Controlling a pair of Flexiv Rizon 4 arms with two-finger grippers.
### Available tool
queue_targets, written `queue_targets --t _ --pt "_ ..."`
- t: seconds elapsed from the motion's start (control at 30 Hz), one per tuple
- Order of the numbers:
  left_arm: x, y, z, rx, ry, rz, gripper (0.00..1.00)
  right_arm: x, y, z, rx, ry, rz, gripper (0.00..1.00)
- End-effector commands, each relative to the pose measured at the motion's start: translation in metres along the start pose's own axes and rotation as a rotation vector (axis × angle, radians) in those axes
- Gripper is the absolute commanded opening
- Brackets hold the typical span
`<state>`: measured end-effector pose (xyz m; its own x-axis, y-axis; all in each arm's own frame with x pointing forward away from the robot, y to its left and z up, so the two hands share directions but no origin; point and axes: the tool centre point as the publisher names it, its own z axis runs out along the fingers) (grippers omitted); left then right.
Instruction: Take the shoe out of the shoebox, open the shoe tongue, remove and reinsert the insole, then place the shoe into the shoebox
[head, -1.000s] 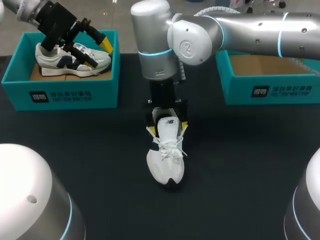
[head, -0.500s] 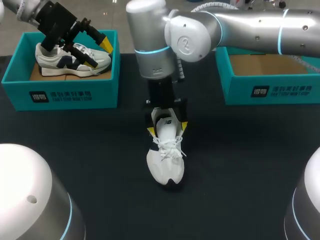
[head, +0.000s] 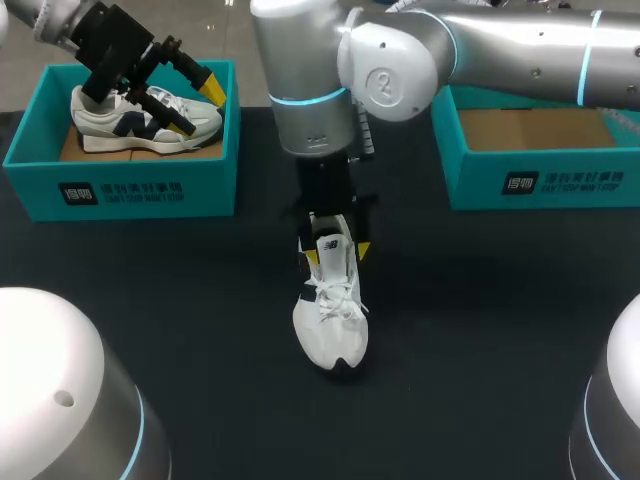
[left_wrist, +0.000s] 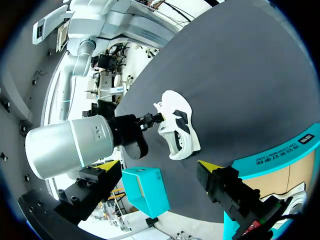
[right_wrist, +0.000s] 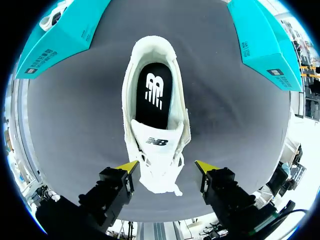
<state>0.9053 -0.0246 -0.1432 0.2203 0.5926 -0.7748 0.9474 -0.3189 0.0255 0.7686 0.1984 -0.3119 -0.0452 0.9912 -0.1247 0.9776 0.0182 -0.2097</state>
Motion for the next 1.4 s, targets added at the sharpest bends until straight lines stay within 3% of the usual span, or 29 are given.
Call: queue_targets --t 0.03,0.3,0.57,0.83,0.97,1.03,1.07,1.13,1.4 --pt "0.000 -0.001 -0.001 0.000 0.004 0.000 1.00 -0.001 -0.004 0.000 -0.037 0.013 -0.013 0.00" --pt "0.000 -0.001 -0.001 0.000 0.004 0.000 1.00 0.004 0.008 0.004 -0.105 0.031 -0.039 0.00" --pt "0.000 -0.001 -0.001 0.000 0.004 0.000 1.00 0.012 0.028 0.027 -0.097 0.046 -0.066 0.00" --pt "0.000 -0.001 -0.001 0.000 0.004 0.000 1.00 0.002 0.022 0.006 -0.197 0.058 -0.081 0.00" --pt "0.000 -0.001 -0.001 0.000 0.004 0.000 1.00 0.002 0.023 -0.004 -0.264 0.132 -0.277 0.00" --pt "0.000 -0.001 -0.001 0.000 0.004 0.000 1.00 0.005 0.026 -0.008 -0.267 0.231 -0.468 0.00" --pt "0.000 -0.001 -0.001 0.000 0.004 0.000 1.00 0.007 0.026 -0.009 -0.298 0.220 -0.580 0.00" --pt "0.000 -0.001 -0.001 0.000 0.004 0.000 1.00 0.012 0.025 -0.011 -0.245 0.322 -0.807 0.00" --pt "0.000 -0.001 -0.001 0.000 0.004 0.000 1.00 0.012 0.027 -0.011 -0.234 0.336 -0.842 0.00"
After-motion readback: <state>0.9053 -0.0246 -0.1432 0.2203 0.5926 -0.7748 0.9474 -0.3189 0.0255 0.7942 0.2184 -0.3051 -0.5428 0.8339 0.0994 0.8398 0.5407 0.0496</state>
